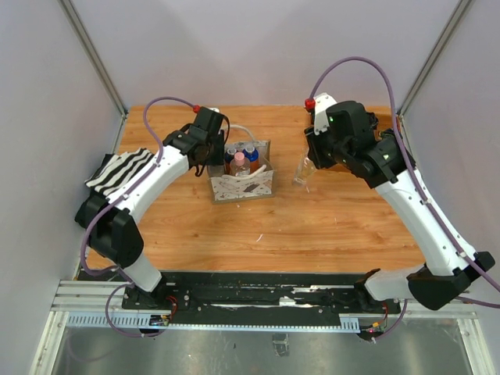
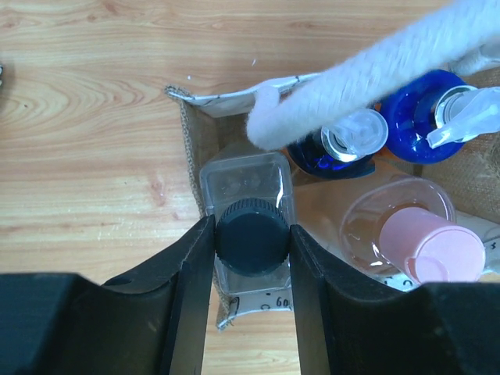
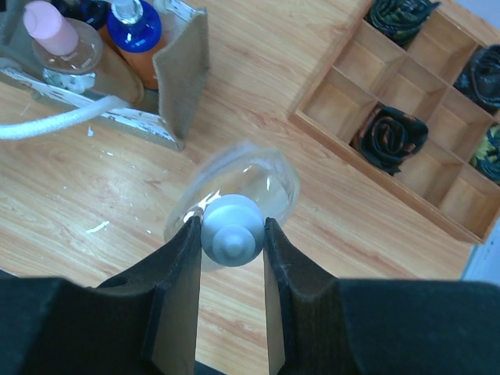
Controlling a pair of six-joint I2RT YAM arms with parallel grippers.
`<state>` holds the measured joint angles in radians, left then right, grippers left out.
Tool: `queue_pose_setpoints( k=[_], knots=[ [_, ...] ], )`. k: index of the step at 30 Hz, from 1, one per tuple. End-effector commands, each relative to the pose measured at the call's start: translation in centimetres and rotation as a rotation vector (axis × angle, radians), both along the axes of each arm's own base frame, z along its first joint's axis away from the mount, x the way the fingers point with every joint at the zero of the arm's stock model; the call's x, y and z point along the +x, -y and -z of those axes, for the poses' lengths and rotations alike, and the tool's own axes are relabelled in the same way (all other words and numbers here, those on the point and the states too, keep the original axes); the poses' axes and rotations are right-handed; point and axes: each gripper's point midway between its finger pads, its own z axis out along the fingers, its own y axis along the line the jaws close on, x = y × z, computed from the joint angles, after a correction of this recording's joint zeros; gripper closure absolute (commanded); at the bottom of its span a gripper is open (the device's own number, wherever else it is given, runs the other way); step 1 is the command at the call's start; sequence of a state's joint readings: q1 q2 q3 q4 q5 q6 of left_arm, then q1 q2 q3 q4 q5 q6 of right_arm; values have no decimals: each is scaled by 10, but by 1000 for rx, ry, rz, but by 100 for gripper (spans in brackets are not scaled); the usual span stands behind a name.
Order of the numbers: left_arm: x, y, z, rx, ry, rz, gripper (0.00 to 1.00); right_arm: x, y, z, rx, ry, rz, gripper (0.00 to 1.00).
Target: Take the personal care products out of the canvas bag
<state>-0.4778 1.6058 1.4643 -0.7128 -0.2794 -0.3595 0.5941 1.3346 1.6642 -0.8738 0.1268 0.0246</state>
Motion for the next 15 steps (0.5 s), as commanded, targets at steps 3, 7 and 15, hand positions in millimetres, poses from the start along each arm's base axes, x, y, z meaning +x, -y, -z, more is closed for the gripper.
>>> queue_pose_setpoints(
  k=[3,7,15],
  knots=[
    [14,9,-46,-19,96,-5,100,-2,19,-34,26,91,67,86],
    [16,9,-59,-17,121,-8,100,2,23,4,-39,15,102,86],
    [14,-3,-100,5,189,-43,99,6,33,87,-113,-141,168,84]
  ],
)
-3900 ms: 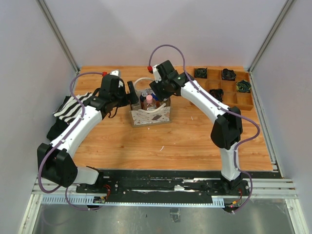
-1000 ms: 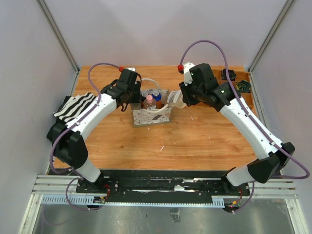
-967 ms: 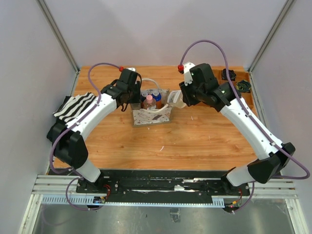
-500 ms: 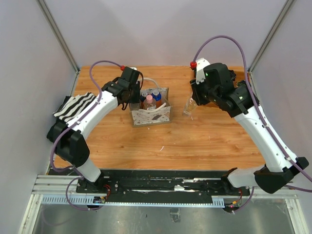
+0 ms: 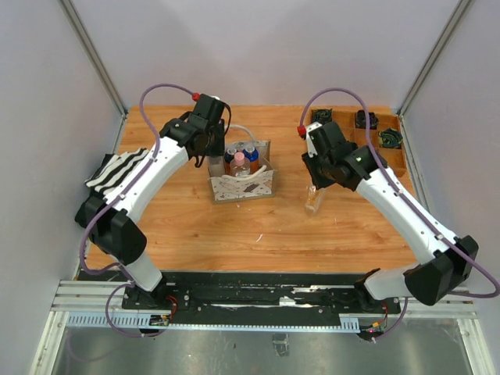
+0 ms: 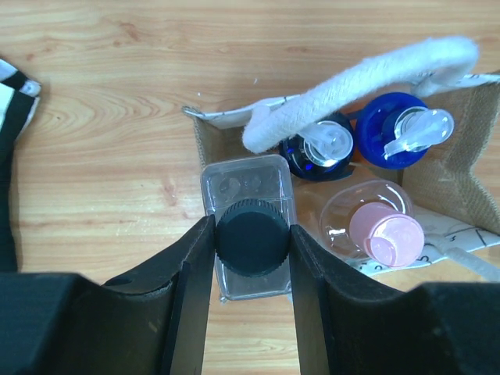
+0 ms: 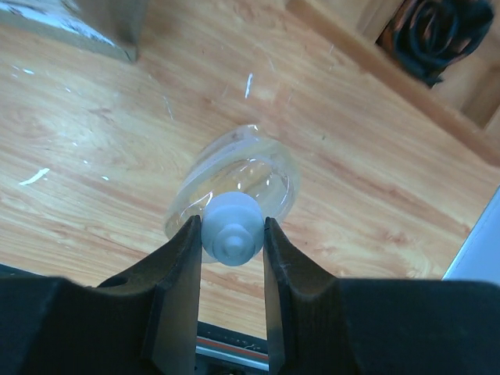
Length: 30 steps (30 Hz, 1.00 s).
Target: Take the personal care products out of the canvas bag
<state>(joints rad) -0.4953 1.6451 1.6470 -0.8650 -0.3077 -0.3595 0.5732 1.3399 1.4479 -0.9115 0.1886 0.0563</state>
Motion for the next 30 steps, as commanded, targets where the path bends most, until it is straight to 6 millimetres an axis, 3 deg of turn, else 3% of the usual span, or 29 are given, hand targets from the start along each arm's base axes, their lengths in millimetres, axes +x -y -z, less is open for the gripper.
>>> queue_pose_setpoints(
  k=[1,9,13,18,24,27,30],
  knots=[
    [12,-11,-75,-12,208,-53,100,20,3,8,30,48,80,84],
    [-9,-50,-163,7,384,-169,99,28,-7,43,20,-34,82,75],
    [-22,-65,-182,1,429,-211,100,29,-6,53,4,-63,102,72],
    [-34,-75,-197,-9,466,-235,99,29,-3,52,-3,-54,111,67],
    [-41,-76,-188,-4,432,-222,100,27,8,41,-14,-28,138,69],
    [-42,-72,-167,-12,406,-208,99,24,10,35,-4,-19,138,63],
    [-42,-65,-134,-36,368,-194,99,20,11,31,7,-13,137,55]
  ],
)
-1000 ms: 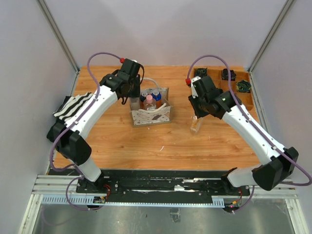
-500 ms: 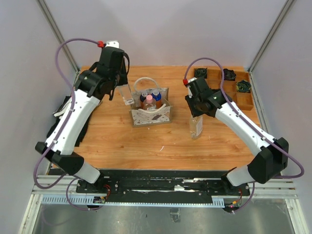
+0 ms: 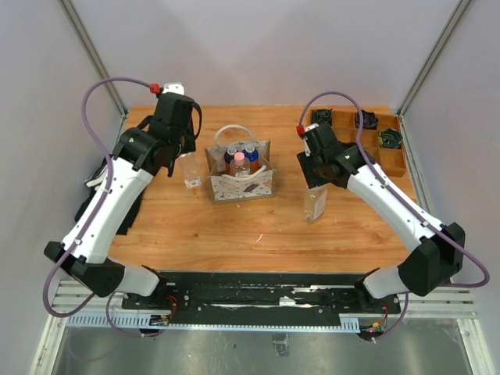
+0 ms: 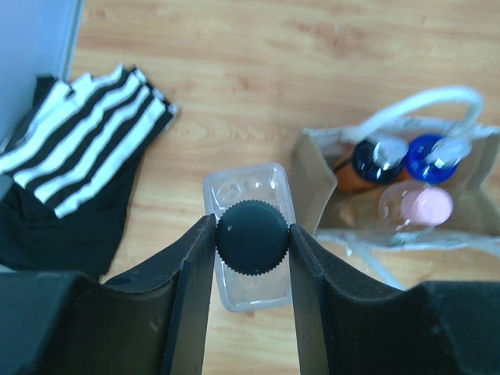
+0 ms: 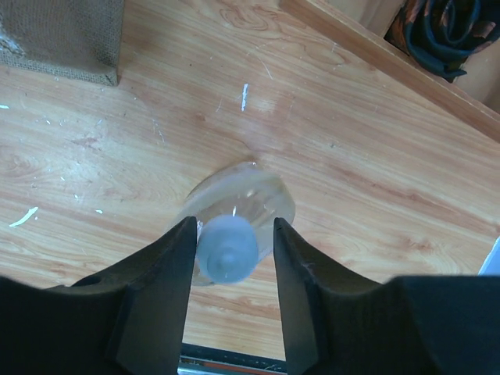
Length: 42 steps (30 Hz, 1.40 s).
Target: Take the personal care products out of the canvas bag
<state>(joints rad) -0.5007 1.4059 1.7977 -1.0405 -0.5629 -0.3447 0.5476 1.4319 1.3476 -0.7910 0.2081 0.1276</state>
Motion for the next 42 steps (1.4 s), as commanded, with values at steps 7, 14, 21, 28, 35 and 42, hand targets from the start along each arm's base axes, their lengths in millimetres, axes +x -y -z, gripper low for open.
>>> queue_pose_setpoints(
  k=[7,14,21,28,35,42],
  knots=[
    [-6,-4,38,-94,78,-65,100,-15,17,-34,45,61,37,32],
    [-10,6,93,-135,5,-55,100,-13,-39,-79,220,160,-148,48],
    [-13,17,141,-173,-82,-49,99,21,-95,-89,235,170,-294,46],
    [-17,12,139,-186,-55,-69,84,50,-151,-90,349,179,-419,26],
    [-16,14,127,-203,-34,-60,32,66,-200,-79,348,179,-508,28],
    [-11,16,110,-196,-12,-40,21,73,-228,-63,329,163,-530,30]
  ],
)
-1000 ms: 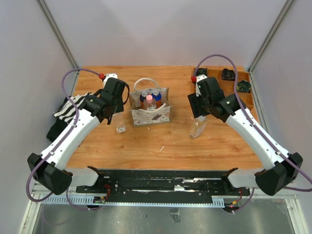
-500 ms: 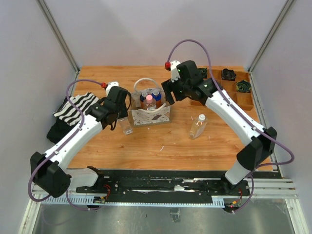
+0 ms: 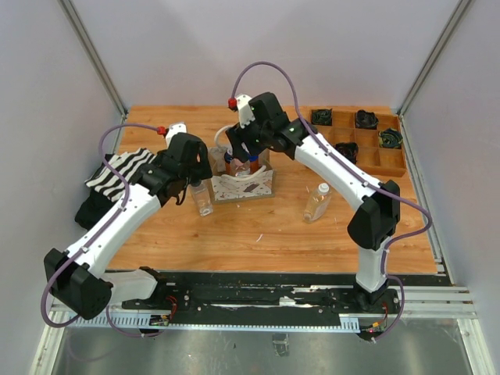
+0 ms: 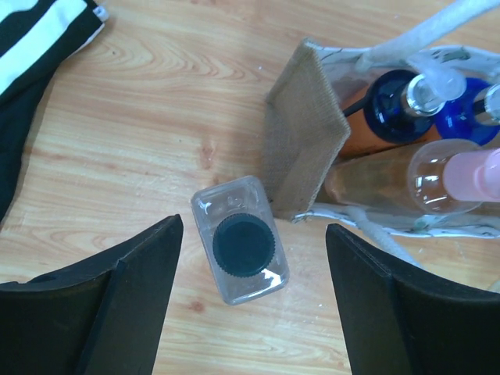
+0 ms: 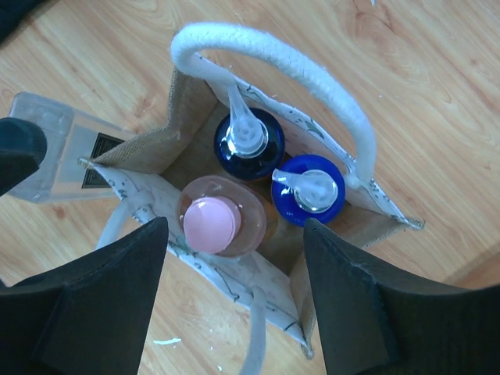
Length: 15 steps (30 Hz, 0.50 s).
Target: Take the personal care products out of the canvas bag
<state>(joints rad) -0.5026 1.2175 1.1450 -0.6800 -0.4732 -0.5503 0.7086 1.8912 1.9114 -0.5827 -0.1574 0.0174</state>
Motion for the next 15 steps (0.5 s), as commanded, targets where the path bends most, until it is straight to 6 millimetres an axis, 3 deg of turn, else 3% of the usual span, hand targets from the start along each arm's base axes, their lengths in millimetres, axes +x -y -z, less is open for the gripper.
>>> queue_pose_setpoints(
  k=[1,11,15],
  knots=[
    [10,2,-32,-26,91,-4,21,2,-19,-4,-7,29,-33,31],
    [22,2,-66,-6,155,-1,18,3,-28,30,-74,-24,-31,39],
    [32,7,-75,-4,170,4,17,-1,-26,39,-103,-43,-29,50]
  ],
)
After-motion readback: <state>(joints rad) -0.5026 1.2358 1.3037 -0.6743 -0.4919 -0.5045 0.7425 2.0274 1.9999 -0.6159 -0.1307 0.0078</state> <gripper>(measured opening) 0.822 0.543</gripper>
